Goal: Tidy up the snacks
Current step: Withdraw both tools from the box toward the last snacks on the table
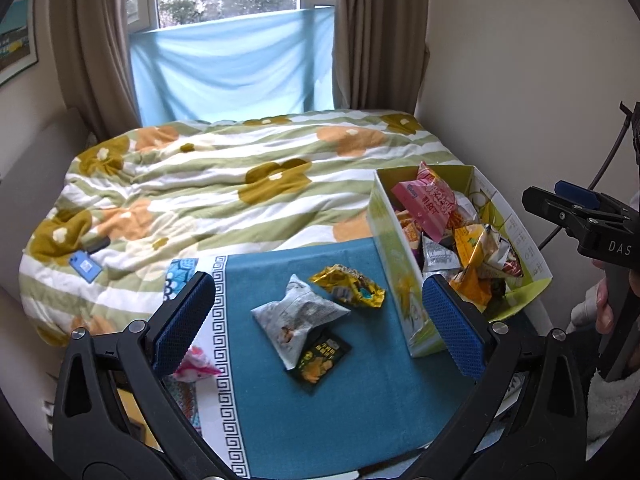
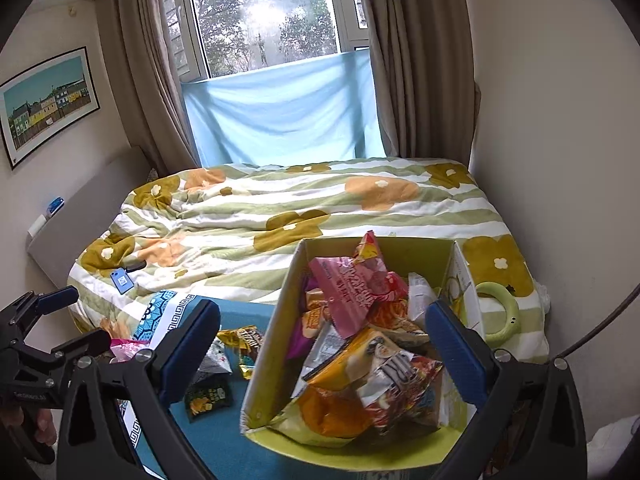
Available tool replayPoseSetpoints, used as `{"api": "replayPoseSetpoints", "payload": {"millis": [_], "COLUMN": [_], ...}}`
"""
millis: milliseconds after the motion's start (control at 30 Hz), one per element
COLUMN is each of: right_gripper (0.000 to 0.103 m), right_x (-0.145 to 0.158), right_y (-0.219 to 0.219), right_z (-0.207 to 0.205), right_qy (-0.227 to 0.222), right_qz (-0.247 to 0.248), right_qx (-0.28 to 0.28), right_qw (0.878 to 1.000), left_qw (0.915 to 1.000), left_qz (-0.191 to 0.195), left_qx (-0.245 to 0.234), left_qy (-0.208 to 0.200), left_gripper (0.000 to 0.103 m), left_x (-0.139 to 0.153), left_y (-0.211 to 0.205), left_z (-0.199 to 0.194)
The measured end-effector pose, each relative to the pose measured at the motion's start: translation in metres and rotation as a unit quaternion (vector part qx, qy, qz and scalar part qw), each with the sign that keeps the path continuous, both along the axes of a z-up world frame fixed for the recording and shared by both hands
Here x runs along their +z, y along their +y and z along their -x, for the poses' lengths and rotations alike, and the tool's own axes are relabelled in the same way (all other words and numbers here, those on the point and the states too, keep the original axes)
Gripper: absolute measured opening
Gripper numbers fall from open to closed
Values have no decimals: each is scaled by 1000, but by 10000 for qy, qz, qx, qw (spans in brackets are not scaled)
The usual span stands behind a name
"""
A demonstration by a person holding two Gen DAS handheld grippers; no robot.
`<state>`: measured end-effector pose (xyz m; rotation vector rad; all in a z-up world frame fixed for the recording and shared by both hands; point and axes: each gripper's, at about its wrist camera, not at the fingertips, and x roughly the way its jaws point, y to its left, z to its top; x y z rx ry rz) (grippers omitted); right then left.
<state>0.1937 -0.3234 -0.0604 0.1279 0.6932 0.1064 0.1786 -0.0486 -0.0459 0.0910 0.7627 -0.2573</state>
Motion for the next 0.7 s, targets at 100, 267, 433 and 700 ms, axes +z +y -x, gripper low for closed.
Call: {"api": "replayPoseSetpoints", "payload": {"millis": [100, 267, 433, 700], "right_gripper": [102, 102, 102, 102], "right_x": [1, -3, -12, -43], "right_y": [31, 79, 121, 172], "right_z": [16, 37, 58, 74], "right_qy": [-35, -83, -116, -105], "right_qz": [28, 3, -25, 61], "right_qx": [12, 30, 40, 147], "right_qw": [10000, 10000, 9999, 9998], "left_qw": [9999, 9999, 9998, 9997], "left_qz": [92, 122, 190, 105], "left_qx": [56, 52, 15, 21], "left_qy": [-17, 1, 8, 203], "left_gripper": [102, 102, 102, 102], "left_x": [-3, -11, -23, -69], "left_y": [36, 85, 129, 175], "left_z": [17, 37, 50, 46]}}
